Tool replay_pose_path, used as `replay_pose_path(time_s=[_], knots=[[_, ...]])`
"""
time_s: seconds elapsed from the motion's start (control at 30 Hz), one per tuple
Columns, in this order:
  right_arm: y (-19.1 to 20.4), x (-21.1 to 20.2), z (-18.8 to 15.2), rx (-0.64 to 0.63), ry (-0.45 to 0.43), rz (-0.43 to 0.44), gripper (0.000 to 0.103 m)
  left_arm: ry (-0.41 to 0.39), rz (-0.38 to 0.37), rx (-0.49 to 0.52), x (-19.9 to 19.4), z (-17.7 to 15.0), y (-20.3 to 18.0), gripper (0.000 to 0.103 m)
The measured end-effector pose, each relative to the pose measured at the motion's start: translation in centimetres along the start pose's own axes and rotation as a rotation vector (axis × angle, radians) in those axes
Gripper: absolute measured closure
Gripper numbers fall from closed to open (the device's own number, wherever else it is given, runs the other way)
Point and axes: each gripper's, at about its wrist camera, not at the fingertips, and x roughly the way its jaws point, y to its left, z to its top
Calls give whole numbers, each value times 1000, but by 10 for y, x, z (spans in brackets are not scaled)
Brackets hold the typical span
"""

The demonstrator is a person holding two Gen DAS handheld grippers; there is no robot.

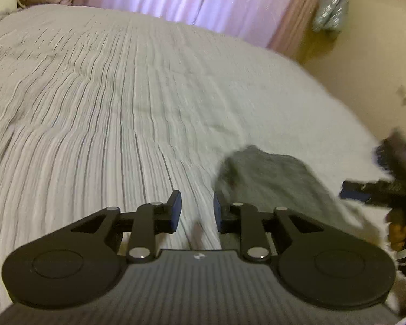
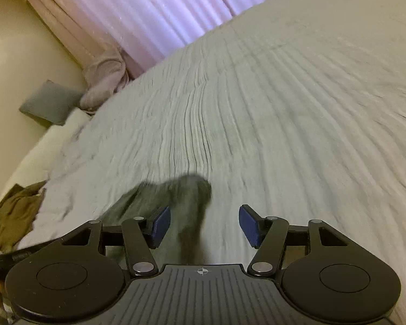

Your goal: Fold clothes

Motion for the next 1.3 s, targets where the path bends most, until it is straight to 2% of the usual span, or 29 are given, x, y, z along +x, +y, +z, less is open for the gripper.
replay_pose_path(time_s=[0.13, 0.23, 0.33, 0.4, 0.53, 0.67, 0.73, 0.9, 0.97, 1.0, 1.17, 1.3], knots=[[-7, -58, -57, 88, -7, 12, 43, 41, -57, 45, -30, -34, -20, 84], [-5, -93, -91, 136, -28, -5, 43, 73, -50, 76, -29, -45, -27, 96], [-2, -113, -111, 179, -4, -14, 43, 70, -37, 69, -30, -51, -28, 97], [-2, -122, -117, 184, 5, -17, 43, 67, -41, 59, -30, -52, -26, 103], [-1, -135, -121, 190, 11, -29, 43, 24, -40, 51, -44, -54, -28, 103], [8, -141, -125, 181, 18, -34, 43, 26, 45, 58, -51, -62, -21, 103], [12, -145, -130, 178, 24, -29, 43, 68, 95, 62, -46, -71, -17, 103], [15, -164, -147, 227, 30, 23, 43, 13, 0, -119, -77, -87, -11, 103], [13, -172, -157, 271, 46, 65, 43, 0, -43, -170, -91, -95, -11, 95], [13, -175, -162, 294, 56, 85, 43, -3, -50, -183, -96, -98, -12, 90], [12, -181, -185, 391, 98, 159, 43, 12, -43, -171, -109, -108, -14, 90], [19, -176, -193, 412, 99, 189, 44, 39, -45, -154, -101, -110, -17, 90]])
